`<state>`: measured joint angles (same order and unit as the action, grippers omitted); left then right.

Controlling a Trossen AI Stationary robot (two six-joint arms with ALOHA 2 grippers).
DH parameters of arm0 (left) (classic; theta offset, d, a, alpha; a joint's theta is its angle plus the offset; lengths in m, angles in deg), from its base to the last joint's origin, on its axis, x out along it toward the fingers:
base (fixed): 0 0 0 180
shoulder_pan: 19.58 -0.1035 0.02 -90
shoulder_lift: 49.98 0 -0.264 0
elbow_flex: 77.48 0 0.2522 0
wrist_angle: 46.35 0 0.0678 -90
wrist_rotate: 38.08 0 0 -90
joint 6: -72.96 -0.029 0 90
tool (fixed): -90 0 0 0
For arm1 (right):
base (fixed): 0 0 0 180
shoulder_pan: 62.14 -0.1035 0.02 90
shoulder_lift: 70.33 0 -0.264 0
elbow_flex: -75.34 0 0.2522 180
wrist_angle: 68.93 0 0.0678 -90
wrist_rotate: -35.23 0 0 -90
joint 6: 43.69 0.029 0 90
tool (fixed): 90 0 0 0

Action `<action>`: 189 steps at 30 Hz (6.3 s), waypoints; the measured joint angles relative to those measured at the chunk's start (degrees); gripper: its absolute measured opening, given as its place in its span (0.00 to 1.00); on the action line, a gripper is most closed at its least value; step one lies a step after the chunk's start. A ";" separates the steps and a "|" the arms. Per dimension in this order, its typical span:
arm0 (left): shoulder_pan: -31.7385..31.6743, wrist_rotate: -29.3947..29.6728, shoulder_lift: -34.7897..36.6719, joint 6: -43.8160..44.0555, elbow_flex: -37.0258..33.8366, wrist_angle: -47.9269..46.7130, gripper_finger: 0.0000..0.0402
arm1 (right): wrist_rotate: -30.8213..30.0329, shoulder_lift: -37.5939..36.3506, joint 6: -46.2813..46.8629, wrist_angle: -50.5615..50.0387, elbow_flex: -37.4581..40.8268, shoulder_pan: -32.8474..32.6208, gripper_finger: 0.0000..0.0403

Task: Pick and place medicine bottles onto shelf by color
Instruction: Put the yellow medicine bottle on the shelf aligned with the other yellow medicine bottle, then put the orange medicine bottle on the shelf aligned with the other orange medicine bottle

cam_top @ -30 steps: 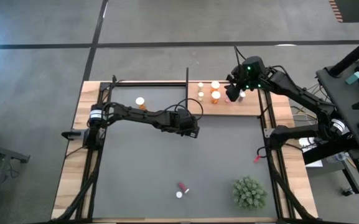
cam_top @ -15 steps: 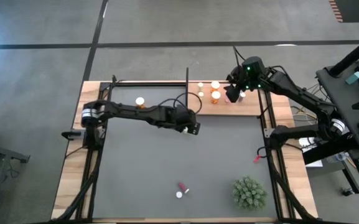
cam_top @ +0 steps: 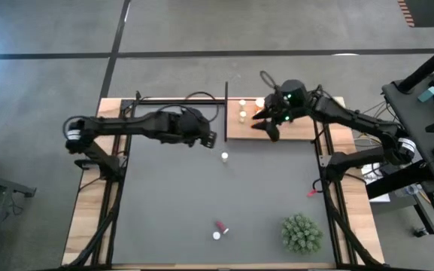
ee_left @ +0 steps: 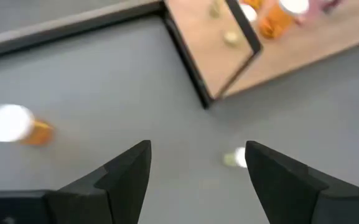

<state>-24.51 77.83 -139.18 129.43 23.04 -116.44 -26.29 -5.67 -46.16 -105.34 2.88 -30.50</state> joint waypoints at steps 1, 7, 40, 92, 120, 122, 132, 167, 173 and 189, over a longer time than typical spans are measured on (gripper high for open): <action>0.00 0.83 1.12 0.00 -0.02 -1.24 0.61 | 0.01 0.75 -0.04 2.34 0.65 -1.12 0.49; 0.00 3.17 6.57 -1.65 -1.89 -7.84 0.61 | 0.04 5.96 -0.08 12.34 3.75 -6.15 0.49; 0.00 2.91 14.25 -1.38 -15.14 -12.10 0.61 | -15.06 25.04 -6.26 26.63 5.77 -18.91 0.49; 0.01 2.84 14.25 -1.41 -15.93 -12.14 0.61 | -21.06 28.83 2.33 28.16 5.84 -20.77 0.29; 0.02 2.95 14.25 -1.42 -16.04 -12.10 0.61 | -37.05 12.83 20.53 25.93 15.50 -10.71 0.29; 0.02 3.09 14.25 -1.42 -16.04 -12.10 0.61 | -37.61 13.09 20.07 27.27 15.50 -10.71 0.29; 0.02 3.23 14.25 -1.42 -16.04 -12.05 0.61 | -37.71 16.46 18.48 28.55 15.48 -10.71 0.29; 0.02 3.39 14.25 -1.42 -16.04 -11.81 0.61 | -39.16 17.00 17.43 30.62 15.48 -10.23 0.35; 0.01 3.39 14.25 -1.40 -16.04 -11.79 0.61 | -39.14 17.00 17.43 30.64 15.48 -10.23 0.38; -0.27 6.51 13.85 -1.42 -16.04 -7.04 0.61 | -39.11 13.33 15.92 19.73 8.55 -10.21 0.51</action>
<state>-24.77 84.34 -125.33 128.01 7.00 -123.48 -65.40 7.66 -30.24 -85.61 11.43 -40.71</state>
